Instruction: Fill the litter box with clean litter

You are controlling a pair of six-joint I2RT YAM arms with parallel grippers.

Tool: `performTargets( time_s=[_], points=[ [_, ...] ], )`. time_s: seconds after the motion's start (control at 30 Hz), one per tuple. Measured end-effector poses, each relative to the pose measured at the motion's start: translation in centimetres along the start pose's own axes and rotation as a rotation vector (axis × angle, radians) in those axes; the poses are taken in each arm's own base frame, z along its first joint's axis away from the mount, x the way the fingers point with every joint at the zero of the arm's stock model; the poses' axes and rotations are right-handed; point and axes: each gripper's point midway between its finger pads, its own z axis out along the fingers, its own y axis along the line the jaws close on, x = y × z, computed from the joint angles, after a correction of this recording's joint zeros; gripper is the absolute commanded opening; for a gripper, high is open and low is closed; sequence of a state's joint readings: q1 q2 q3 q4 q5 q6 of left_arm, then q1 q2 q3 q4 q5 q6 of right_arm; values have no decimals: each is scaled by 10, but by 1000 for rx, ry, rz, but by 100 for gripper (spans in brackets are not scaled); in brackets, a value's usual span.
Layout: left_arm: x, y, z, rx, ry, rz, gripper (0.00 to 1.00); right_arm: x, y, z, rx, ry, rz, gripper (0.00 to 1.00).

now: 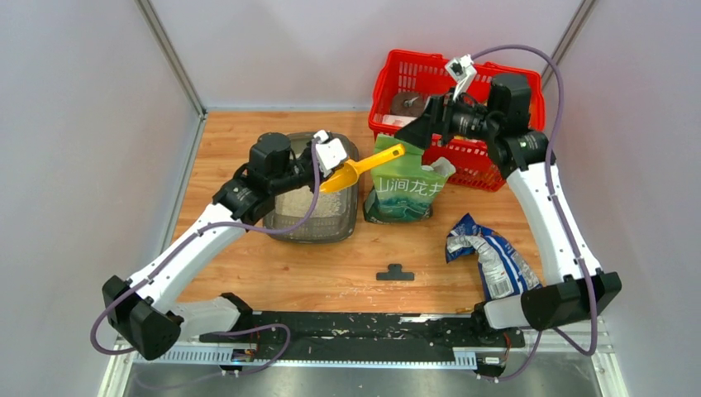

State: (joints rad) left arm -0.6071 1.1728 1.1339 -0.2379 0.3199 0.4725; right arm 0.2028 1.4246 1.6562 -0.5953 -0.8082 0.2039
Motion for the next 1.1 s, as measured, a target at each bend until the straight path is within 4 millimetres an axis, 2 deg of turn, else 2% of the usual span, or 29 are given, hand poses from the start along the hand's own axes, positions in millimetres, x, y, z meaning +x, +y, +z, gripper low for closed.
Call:
performTargets(
  time_s=[0.17,0.4,0.53,0.67,0.83,1.1],
  points=[
    [-7,-11,8,74,3,-120,0,12,31,0,-94,-20,15,86],
    [1,-26,24,160,48,-249,0,16,44,7,-143,-16,10,82],
    [3,-30,28,176,56,-298,0,20,44,9,-139,-9,6,77],
    [-5,-27,31,173,39,-330,0,29,38,12,-115,5,17,73],
    [-14,-22,36,165,14,-345,0,34,32,14,-85,11,16,63],
    [-8,-26,45,183,24,-377,0,41,30,14,-81,24,25,50]
  ],
)
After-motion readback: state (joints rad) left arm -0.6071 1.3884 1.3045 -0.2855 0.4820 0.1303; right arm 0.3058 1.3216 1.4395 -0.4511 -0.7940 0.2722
